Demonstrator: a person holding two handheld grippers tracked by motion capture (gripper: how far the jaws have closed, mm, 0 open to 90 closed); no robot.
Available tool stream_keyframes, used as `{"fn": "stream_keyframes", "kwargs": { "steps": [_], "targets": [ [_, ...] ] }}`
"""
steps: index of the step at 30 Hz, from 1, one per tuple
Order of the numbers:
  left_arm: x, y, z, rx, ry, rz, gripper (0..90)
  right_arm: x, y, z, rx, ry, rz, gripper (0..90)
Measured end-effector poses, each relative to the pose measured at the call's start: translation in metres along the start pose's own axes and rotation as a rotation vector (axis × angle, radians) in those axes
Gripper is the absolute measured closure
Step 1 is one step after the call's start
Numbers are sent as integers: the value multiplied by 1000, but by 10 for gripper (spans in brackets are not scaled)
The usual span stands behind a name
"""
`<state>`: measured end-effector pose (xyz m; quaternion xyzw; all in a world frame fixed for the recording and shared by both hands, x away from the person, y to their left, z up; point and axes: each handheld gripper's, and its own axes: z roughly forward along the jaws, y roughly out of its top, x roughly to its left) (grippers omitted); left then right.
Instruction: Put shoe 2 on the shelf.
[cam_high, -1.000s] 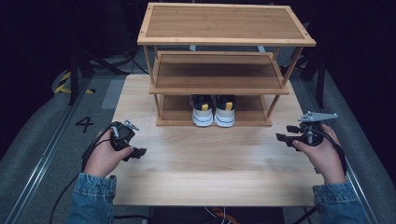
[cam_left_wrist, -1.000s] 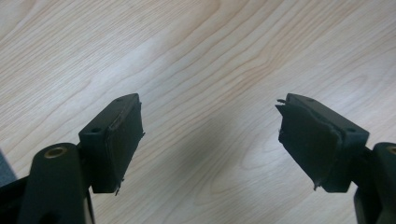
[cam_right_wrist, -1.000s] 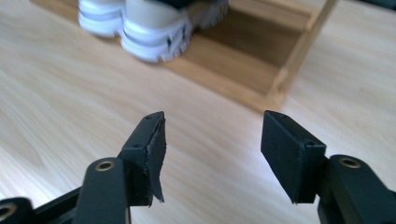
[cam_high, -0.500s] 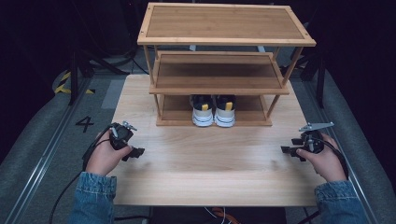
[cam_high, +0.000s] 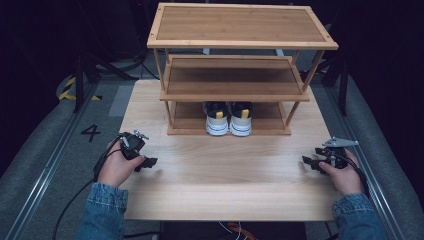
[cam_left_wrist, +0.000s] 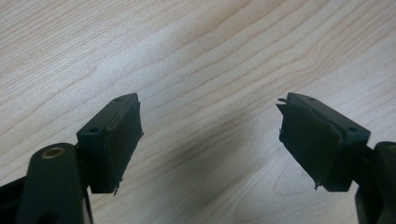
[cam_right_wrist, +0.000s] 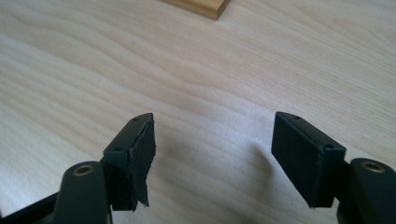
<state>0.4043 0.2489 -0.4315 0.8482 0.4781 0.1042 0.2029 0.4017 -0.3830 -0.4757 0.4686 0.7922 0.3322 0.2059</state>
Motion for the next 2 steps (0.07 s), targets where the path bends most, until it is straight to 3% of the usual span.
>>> {"fn": "stream_keyframes", "kwargs": {
  "steps": [2],
  "targets": [
    [-1, 0, 2, -7, 0, -1, 204, 2, 1, 2, -6, -10, 17, 328]
  ]
}}
